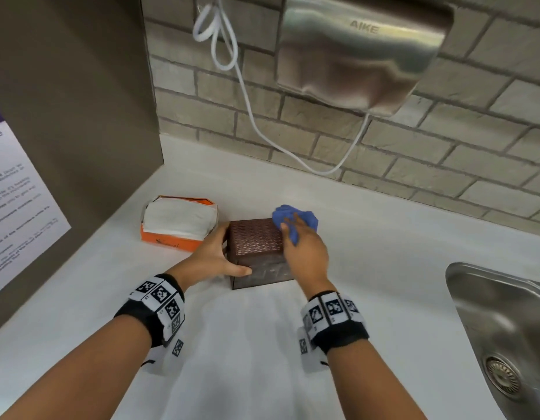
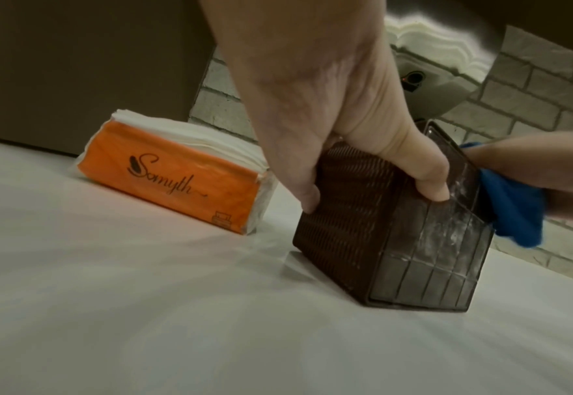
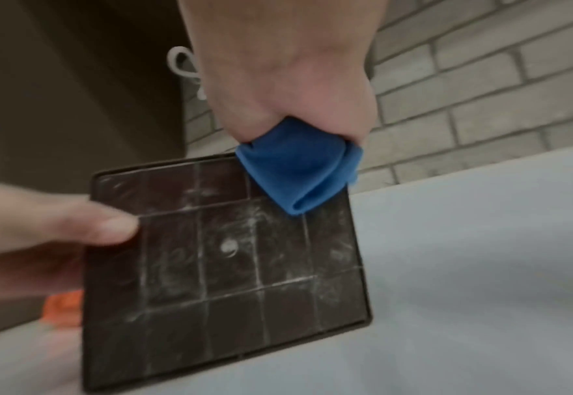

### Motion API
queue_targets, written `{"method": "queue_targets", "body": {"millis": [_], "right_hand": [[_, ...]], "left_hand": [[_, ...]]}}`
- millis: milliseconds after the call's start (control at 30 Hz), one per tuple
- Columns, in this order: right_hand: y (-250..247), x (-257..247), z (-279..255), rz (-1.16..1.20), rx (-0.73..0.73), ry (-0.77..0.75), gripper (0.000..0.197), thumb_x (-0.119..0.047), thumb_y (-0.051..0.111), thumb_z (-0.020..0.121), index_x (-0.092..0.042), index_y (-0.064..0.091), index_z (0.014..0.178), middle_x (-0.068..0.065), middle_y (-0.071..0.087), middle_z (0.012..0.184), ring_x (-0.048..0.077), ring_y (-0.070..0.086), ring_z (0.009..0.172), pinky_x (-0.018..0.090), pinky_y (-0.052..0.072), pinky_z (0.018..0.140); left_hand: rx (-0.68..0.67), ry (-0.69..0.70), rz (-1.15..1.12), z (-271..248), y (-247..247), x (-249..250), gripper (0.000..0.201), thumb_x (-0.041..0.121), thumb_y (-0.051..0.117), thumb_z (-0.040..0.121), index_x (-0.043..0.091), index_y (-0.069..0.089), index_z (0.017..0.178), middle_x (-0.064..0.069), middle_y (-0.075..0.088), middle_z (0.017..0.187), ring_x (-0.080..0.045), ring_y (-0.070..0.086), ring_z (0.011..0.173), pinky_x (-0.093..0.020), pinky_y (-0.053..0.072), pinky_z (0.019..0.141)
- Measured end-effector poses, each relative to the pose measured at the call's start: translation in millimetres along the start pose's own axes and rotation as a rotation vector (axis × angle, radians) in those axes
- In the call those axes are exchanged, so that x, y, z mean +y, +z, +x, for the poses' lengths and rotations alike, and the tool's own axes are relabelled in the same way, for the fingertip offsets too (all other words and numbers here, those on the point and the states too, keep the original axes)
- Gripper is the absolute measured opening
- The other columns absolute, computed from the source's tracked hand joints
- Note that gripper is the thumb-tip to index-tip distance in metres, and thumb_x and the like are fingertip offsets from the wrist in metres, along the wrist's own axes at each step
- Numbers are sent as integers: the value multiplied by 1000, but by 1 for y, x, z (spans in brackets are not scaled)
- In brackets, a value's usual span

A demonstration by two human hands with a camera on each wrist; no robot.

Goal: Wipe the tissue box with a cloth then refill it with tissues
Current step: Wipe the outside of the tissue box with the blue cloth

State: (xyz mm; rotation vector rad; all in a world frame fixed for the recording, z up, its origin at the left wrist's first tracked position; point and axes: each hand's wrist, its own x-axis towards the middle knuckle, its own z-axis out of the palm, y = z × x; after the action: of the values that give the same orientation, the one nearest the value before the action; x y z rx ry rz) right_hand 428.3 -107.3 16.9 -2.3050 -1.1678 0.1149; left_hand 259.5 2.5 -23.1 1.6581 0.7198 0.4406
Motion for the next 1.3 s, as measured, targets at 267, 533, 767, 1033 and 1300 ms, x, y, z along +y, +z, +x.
{"method": "queue_targets", "body": {"millis": [267,533,767,1033,1300], "right_hand": [[31,-68,-36,-125,-34,-384,38,-42,41,95,-26,65,121,0,60,133,31,60,111,35,48,88],[-21,11,15,248,-173,172,46,-48,35,100,-22,54,133,11,65,124,31,62,110,34,47,87],[-17,73,-23,1504,-341,481,102,-70,37,89,19,30,137,47,39,126,52,48,113,50,43,87],[2,90,-53,1571,-453,309,112,-48,91,49,-13,38,141,9,59,134,17,63,115,29,57,83],[-2,72,-61,1423,-411,140,47,-43,65,87,-1,72,108,19,74,82,27,65,111,39,42,108]], "left_hand": [[40,26,73,-3,4,5,63,41,72,50,15,55,104,3,59,97,-6,57,90,-24,46,84],[-5,0,1,-1,2,0,100,9,92,57,27,34,136,10,47,135,-3,46,126,-15,41,95],[-3,-42,-216,-15,-16,-2,89,-9,82,66,24,37,136,6,56,132,-2,55,120,-15,52,88],[-44,-39,-394,-23,-33,3,99,15,91,45,24,45,133,8,65,124,-10,62,117,-24,55,86],[-246,-98,-387,-28,-19,12,102,29,97,44,27,46,132,0,66,124,-17,62,118,-27,54,91]]}}
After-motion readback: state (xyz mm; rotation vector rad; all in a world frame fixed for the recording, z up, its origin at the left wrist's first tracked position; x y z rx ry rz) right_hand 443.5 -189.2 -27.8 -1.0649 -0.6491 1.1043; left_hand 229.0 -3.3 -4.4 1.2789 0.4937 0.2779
